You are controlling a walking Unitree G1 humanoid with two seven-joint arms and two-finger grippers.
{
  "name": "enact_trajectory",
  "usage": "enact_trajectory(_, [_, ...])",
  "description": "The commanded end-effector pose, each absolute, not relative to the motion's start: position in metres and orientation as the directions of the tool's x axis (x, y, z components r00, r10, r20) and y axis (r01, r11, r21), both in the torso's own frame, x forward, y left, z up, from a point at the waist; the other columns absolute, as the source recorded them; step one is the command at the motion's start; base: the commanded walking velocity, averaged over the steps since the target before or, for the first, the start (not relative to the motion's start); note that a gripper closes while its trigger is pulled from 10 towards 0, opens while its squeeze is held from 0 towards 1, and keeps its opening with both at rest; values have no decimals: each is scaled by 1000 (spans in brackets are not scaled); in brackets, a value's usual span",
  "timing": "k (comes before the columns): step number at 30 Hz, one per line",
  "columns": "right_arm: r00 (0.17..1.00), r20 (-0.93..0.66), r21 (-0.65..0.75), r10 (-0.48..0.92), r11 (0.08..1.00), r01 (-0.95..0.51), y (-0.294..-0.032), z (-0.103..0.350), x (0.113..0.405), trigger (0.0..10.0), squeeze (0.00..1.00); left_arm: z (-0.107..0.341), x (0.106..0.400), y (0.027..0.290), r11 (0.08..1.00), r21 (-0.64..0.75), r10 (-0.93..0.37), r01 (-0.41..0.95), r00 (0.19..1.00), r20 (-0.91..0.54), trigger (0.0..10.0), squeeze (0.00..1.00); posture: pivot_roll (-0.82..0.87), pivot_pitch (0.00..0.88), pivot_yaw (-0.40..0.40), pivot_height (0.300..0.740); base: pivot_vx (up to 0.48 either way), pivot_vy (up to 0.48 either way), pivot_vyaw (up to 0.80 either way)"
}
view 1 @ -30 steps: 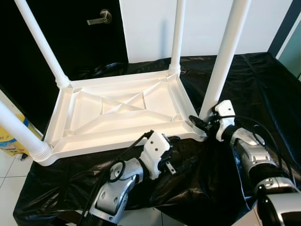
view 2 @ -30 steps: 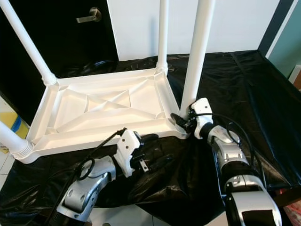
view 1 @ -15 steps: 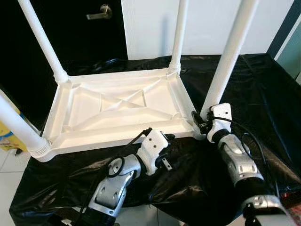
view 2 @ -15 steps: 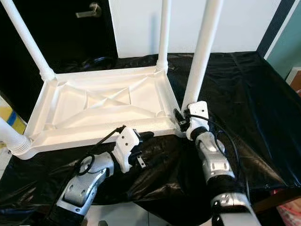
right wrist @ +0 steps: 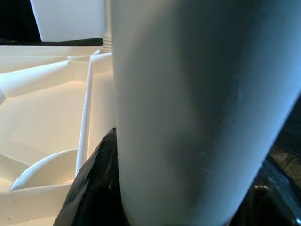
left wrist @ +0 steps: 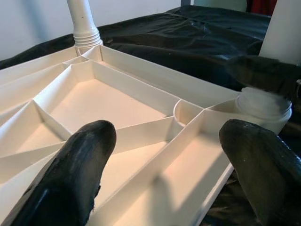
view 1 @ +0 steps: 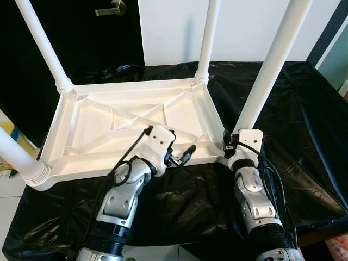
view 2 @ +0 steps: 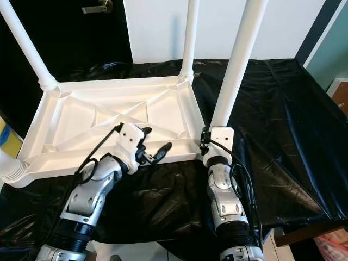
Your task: Building children table
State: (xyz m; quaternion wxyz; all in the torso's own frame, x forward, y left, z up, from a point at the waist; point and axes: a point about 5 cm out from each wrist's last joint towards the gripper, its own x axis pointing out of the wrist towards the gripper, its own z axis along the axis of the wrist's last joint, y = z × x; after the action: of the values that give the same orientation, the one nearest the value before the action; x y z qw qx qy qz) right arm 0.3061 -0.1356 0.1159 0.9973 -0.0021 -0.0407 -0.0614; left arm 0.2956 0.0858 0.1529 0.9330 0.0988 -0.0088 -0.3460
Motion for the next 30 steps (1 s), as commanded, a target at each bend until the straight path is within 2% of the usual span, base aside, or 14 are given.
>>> enact_trajectory(1, [987,6,-61,-161,985,161,-140,99,300,10000,0,149,300,91,771,192,-605,607,793,-75,10000,0,-55,50,-45,740,0,0,0])
enact_trajectory(5, [985,23,-59,-170,984,171,-141,102,300,10000,16,150,303,96,784,197,-586,589,806,-81,10000,0,-61,50,-33,740,0,0,0])
enact_trajectory(6, [985,37,-56,-171,983,173,-143,104,299,10000,1000,150,304,98,789,198,-578,582,812,-83,10000,0,-64,49,-28,740,0,0,0])
enact_trajectory(13, [986,92,-70,-140,987,147,-152,110,289,10000,1000,151,314,108,797,219,-554,563,825,-110,10000,0,-89,48,-4,740,0,0,0])
enact_trajectory(14, [988,91,-71,-124,989,130,-153,110,288,10000,749,151,315,109,797,222,-552,562,826,-114,10000,0,-93,48,1,740,0,0,0])
enact_trajectory(15, [988,91,-71,-124,989,130,-153,110,288,10000,749,151,315,109,797,222,-552,562,826,-114,10000,0,-93,48,1,740,0,0,0])
enact_trajectory(16, [990,89,-66,-106,992,112,-154,110,285,10000,0,151,318,111,800,225,-544,557,830,-121,10000,0,-100,46,7,740,0,0,0])
enact_trajectory(23, [991,115,-91,-68,993,79,-163,106,261,10000,0,148,328,121,774,276,-543,570,822,-171,10000,0,-131,48,41,740,0,0,0])
enact_trajectory(27, [992,116,-108,-47,992,60,-168,103,250,10000,0,147,331,121,741,276,-579,612,791,-199,10000,0,-134,51,54,740,0,0,0])
enact_trajectory(30, [994,95,-135,-54,989,66,-180,98,241,10000,0,149,333,122,698,233,-642,678,735,-218,10000,0,-148,50,74,740,0,0,0])
